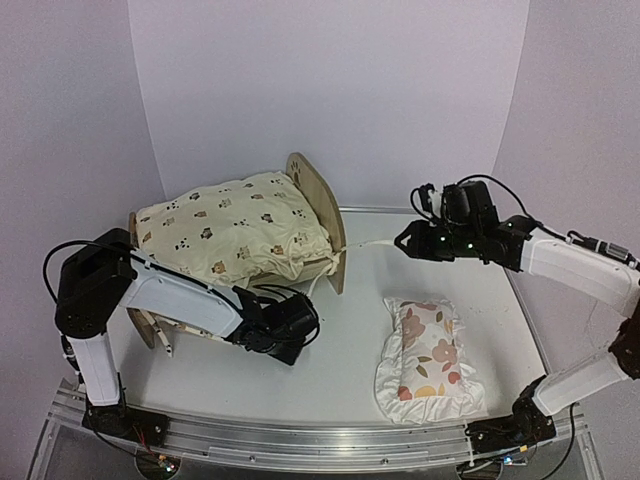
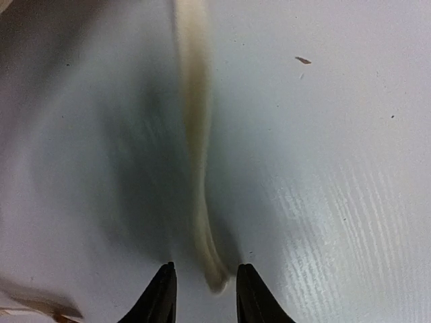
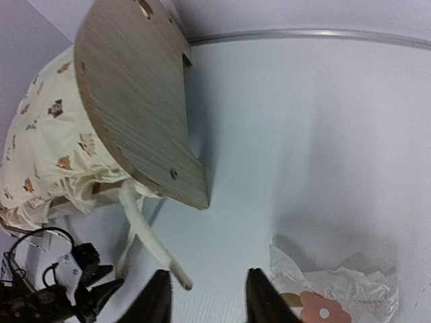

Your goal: Set up the pet bed

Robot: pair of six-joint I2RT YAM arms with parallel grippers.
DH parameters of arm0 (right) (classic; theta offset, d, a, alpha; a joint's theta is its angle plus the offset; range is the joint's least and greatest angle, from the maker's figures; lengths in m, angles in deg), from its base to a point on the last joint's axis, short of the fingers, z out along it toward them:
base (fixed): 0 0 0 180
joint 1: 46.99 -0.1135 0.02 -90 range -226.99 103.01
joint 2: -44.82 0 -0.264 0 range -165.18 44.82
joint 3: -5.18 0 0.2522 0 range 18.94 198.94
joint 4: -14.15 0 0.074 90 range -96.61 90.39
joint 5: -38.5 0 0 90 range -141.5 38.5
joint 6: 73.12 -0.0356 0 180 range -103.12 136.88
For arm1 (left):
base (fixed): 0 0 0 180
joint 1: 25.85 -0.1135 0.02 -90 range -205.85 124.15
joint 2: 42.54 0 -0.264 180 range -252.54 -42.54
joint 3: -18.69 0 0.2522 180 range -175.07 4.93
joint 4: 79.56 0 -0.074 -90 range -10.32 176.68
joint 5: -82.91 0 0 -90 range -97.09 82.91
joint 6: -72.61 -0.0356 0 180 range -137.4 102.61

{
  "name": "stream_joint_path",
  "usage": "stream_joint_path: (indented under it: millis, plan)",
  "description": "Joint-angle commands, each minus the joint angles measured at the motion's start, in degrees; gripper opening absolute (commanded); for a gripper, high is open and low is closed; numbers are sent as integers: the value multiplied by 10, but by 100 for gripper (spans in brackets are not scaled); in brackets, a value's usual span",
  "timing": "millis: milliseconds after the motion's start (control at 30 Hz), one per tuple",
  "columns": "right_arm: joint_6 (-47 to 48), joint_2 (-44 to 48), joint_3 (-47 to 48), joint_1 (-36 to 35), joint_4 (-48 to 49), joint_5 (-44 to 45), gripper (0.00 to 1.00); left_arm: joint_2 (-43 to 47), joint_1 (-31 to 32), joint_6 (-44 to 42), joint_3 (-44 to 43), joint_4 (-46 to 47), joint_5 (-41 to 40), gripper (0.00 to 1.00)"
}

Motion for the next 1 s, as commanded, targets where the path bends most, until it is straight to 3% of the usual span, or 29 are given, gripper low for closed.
stream_joint_path:
  millis: [0, 100, 233, 433, 800, 867, 967]
  plan:
    - [-36, 24, -54, 1, -16, 29, 70, 54, 0, 3, 12, -40, -16, 47]
    - [-46, 49, -84, 2, -41, 38, 84, 89, 0, 9, 26, -47, -23, 60]
    - [-61, 84, -122, 2, -80, 65, 98, 136, 2, 11, 45, -55, -26, 66]
    - [-87, 90, -169, 2, -124, 103, 98, 186, 6, 13, 60, -73, -41, 69]
    - [-108, -13, -169, -9, -143, 69, 98, 263, 9, 18, 99, -76, -53, 73]
    - [-110, -23, -173, -15, -143, 68, 94, 273, 9, 18, 104, -76, -55, 75]
    - [-114, -30, -179, -26, -143, 70, 79, 287, 9, 22, 111, -65, -61, 78]
